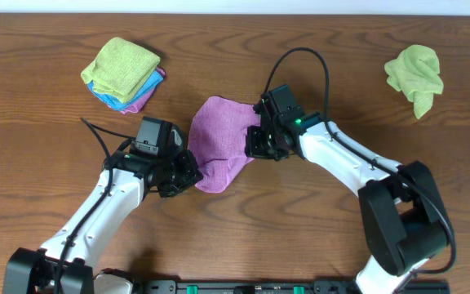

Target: Fold the cloth

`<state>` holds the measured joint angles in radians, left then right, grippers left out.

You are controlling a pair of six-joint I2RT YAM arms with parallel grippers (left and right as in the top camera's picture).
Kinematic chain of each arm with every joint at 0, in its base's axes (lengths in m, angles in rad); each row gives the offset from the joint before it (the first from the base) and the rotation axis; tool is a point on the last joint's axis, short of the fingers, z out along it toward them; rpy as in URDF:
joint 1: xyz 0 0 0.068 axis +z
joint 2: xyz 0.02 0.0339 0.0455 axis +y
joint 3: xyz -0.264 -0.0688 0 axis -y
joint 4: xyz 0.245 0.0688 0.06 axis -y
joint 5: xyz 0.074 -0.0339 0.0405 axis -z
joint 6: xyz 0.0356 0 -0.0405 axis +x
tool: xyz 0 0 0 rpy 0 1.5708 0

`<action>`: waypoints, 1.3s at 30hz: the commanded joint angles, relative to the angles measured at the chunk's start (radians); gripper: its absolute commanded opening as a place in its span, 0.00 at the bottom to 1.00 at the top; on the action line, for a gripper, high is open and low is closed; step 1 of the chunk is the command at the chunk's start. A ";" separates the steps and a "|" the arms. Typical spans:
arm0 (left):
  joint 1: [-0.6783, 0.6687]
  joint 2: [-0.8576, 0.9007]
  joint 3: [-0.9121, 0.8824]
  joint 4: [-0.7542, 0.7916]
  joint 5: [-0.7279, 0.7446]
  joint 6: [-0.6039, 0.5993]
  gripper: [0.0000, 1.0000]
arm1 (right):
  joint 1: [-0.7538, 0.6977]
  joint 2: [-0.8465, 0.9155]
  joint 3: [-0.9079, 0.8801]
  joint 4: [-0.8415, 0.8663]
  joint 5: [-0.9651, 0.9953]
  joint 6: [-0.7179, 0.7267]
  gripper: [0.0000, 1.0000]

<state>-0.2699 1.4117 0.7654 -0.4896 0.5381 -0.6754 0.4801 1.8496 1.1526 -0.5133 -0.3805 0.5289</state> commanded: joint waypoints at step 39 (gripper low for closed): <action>0.060 -0.131 0.018 -0.282 0.028 0.115 0.06 | -0.011 -0.324 -0.200 -0.647 0.268 -0.024 0.02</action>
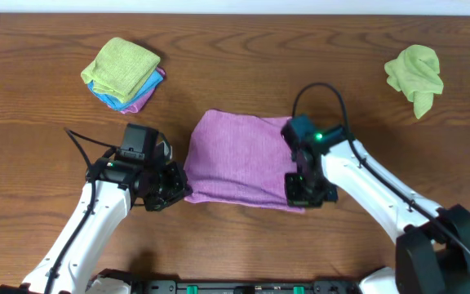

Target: Fold the cloth

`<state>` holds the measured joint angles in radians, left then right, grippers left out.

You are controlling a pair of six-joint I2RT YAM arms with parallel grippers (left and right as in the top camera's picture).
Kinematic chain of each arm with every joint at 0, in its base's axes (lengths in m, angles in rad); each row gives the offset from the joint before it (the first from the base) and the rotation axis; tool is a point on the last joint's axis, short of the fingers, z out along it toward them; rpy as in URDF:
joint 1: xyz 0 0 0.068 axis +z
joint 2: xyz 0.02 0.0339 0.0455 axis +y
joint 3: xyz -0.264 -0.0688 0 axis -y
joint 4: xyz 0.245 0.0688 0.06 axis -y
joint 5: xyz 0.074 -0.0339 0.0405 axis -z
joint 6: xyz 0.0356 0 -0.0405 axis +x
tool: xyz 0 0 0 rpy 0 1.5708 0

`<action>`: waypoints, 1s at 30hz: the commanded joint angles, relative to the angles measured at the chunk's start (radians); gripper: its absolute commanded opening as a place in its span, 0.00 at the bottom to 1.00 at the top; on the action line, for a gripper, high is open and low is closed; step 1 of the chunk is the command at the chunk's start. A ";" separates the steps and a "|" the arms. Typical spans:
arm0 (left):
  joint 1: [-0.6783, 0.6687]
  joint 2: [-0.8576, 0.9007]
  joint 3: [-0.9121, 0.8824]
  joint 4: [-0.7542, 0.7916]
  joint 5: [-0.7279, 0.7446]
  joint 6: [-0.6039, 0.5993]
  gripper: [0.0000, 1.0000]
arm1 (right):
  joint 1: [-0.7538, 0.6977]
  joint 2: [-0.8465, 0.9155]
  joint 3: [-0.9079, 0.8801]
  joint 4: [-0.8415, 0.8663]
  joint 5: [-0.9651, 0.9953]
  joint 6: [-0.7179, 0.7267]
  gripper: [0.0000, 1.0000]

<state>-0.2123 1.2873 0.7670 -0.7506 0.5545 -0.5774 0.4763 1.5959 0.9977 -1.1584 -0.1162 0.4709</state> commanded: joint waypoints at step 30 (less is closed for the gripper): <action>-0.019 0.040 0.017 0.415 -0.140 -0.224 0.06 | -0.129 -0.197 -0.127 0.460 0.173 -0.017 0.01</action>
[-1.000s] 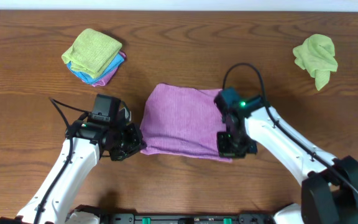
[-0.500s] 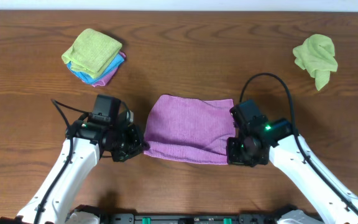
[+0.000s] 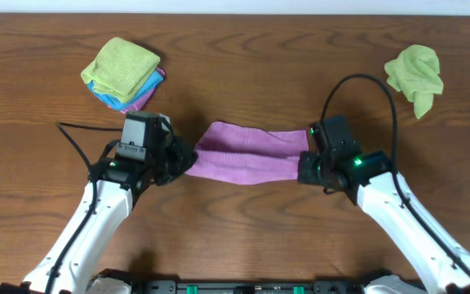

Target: Fold the cloth

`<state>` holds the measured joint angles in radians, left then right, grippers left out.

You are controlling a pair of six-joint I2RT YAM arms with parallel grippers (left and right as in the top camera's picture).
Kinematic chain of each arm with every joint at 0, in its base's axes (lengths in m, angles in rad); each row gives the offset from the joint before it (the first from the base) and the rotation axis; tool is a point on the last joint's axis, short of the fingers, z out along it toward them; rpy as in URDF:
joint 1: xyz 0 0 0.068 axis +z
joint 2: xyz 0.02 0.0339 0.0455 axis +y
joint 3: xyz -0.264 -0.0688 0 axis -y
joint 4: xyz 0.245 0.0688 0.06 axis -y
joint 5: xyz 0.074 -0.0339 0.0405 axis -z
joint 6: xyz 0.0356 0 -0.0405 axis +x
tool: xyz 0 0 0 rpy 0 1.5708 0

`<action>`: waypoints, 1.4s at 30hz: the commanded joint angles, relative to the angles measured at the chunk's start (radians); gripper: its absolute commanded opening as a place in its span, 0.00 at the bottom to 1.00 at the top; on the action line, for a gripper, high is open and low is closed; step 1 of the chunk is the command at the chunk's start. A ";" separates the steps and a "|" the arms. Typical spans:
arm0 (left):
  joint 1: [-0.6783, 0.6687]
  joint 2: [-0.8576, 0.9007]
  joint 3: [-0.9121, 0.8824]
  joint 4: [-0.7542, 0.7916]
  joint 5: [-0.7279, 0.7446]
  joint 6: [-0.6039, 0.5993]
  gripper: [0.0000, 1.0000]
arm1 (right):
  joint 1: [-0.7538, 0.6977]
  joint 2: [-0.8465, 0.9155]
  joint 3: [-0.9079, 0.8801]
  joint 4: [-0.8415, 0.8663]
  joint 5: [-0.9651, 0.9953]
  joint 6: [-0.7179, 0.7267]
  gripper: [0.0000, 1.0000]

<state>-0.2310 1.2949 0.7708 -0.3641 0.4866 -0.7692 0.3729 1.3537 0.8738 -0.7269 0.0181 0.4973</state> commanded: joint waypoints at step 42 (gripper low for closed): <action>-0.038 0.455 0.013 0.586 -0.204 -0.129 0.06 | -0.067 0.334 -0.003 0.459 0.197 -0.141 0.02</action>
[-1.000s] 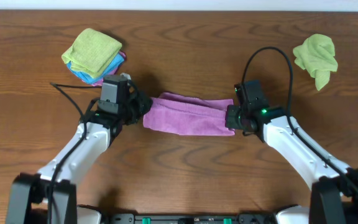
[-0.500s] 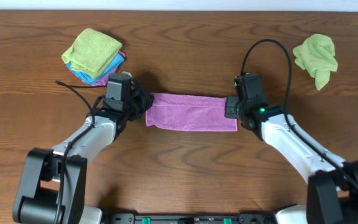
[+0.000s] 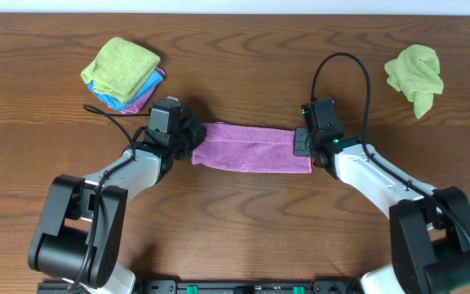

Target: Fold the cloth

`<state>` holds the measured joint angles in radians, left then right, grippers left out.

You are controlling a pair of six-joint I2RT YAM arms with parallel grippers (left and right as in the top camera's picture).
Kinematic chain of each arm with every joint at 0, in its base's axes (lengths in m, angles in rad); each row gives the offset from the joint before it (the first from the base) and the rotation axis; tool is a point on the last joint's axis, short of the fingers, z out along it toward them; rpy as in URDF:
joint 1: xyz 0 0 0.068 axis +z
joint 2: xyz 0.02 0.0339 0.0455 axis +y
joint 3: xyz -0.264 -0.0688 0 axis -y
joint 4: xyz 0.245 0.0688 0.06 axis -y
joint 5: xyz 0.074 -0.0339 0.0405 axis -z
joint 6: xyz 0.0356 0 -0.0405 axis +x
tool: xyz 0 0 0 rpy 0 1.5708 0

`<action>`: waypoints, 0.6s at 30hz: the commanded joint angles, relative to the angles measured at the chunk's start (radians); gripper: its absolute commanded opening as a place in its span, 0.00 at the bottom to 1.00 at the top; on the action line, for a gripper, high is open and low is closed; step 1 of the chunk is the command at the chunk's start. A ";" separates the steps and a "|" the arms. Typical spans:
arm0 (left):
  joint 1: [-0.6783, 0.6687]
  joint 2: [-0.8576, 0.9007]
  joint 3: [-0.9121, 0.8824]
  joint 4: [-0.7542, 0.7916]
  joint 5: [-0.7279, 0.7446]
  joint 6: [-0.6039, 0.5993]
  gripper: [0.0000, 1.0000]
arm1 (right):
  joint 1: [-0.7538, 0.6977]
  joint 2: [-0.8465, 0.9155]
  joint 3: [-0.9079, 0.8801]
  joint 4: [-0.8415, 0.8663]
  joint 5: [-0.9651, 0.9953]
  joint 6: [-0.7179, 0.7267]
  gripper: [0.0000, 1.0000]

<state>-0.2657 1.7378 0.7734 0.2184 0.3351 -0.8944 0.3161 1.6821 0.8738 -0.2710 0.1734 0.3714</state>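
The purple cloth (image 3: 251,149) lies on the wooden table (image 3: 235,237) as a long narrow band, folded lengthwise. My left gripper (image 3: 192,145) is at the band's left end and looks shut on it. The right gripper (image 3: 302,145) is at the right end and also looks shut on the fabric. Both sets of fingertips are mostly hidden under the wrist housings. The band runs nearly straight between the two grippers, with its near edge slightly lower on the right.
A stack of folded cloths (image 3: 122,72), yellow-green on top of blue and pink, sits at the far left. A crumpled green cloth (image 3: 414,73) lies at the far right. Black cables loop up from both wrists.
Both grippers have shifted toward the far side of the table with the cloth ends. The band now lies flatter and neater, with straighter edges.
First the cloth lay bunched between the two grippers. Then it was spread into a wide rectangle with the grippers at its near corners. Then those corners were held up and the cloth showed as a narrow band, which now lies as a folded strip.
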 commanded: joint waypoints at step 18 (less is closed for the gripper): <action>0.035 -0.039 0.034 0.003 -0.020 0.082 0.46 | -0.010 -0.067 0.032 -0.105 0.026 -0.020 0.57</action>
<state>-0.2432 1.7370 0.7757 0.2199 0.3115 -0.8536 0.3161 1.6646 0.8772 -0.3679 0.2016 0.3538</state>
